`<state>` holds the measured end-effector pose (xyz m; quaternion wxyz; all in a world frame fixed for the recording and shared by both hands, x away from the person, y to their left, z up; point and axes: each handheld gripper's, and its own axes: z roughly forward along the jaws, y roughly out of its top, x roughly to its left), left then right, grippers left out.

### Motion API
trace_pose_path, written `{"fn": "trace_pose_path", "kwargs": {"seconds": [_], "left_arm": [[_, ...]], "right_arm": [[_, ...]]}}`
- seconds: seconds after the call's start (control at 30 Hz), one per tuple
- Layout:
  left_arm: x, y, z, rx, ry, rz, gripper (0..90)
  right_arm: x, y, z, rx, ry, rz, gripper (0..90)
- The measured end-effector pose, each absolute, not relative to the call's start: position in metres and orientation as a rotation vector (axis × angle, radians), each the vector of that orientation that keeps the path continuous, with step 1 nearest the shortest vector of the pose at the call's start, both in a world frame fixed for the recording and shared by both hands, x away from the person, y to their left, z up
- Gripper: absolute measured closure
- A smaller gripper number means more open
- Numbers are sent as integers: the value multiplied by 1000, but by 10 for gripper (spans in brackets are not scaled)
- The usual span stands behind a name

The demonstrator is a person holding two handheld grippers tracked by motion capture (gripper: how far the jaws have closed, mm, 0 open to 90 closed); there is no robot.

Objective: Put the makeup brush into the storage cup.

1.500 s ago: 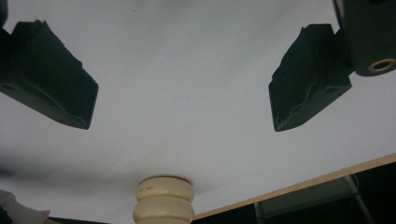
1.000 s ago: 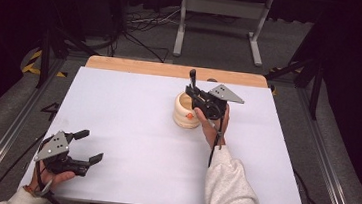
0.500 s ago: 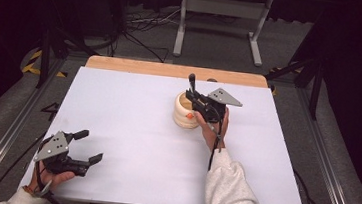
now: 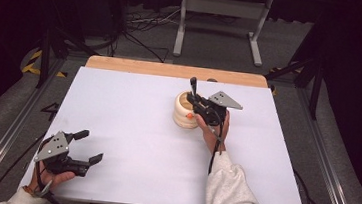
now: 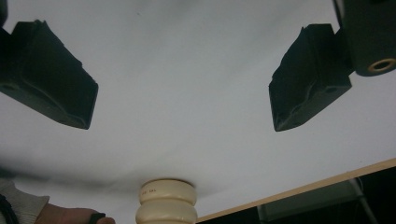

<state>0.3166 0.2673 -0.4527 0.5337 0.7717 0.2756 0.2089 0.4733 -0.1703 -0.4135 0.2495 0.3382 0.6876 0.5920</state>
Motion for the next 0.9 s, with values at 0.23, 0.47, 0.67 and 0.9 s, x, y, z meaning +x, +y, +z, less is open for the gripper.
{"fn": "trace_pose_path", "kwargs": {"seconds": [0.23,0.47,0.67,0.9], "left_arm": [[317,267,-453,1840,654,500,93],[317,267,-453,1842,654,499,93],[317,267,-453,1841,656,495,93],[317,267,-453,1843,657,496,94]], "right_arm": [[473,-170,-413,918,1872,1600,791],[473,-171,-413,922,1869,1600,787],[473,-171,-413,922,1867,1598,782],[474,-170,-413,928,1875,1580,719]]}}
